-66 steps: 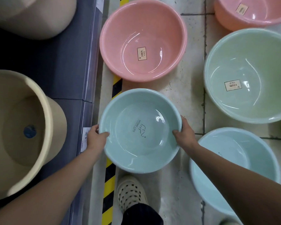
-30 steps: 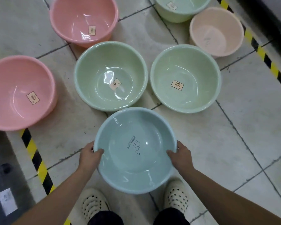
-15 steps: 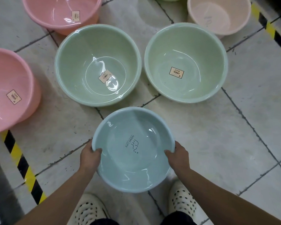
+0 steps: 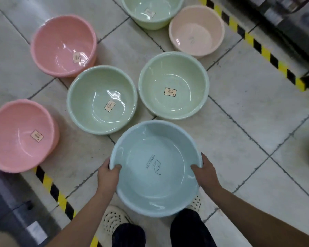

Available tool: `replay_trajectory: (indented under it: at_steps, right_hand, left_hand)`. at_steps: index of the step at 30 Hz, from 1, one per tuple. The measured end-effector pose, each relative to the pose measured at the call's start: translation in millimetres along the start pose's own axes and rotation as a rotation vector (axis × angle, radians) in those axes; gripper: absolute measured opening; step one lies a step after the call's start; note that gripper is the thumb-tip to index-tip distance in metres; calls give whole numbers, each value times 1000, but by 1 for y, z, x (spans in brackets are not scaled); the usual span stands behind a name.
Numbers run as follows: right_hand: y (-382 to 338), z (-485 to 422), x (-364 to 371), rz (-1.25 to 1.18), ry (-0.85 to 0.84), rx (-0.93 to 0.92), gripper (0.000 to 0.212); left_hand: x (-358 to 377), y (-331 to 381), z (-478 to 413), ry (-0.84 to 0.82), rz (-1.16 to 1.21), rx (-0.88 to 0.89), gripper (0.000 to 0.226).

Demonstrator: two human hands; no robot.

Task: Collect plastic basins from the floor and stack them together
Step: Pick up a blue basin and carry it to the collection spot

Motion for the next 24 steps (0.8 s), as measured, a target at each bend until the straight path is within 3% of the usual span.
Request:
replay_trajectory:
  at_steps: [9,13,20,24]
  right_hand:
    - [-150,144,-185,-183,157,-25,47]
    - [-220,195,-264,-208,224,-69,47]
    - [-322,256,-376,-231,220,-166,39]
    - [-373,264,-415,-231,199,-185,45]
  left_hand:
    - [25,245,164,-72,-12,143,29]
    - [37,344,235,-74,26,169,18]
    - [63,468,313,-111,89,222,15]
    - [72,519,325,-143,104,249,18]
Point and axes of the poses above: each hand's wrist, its own z-axis away from the middle knuckle, its own x-axis out of the palm, y = z × x, the point moved 6 cm from there along -z, towards the middle knuckle, and after that the axes turned 5 degrees about -y, right-handed, at the moved point
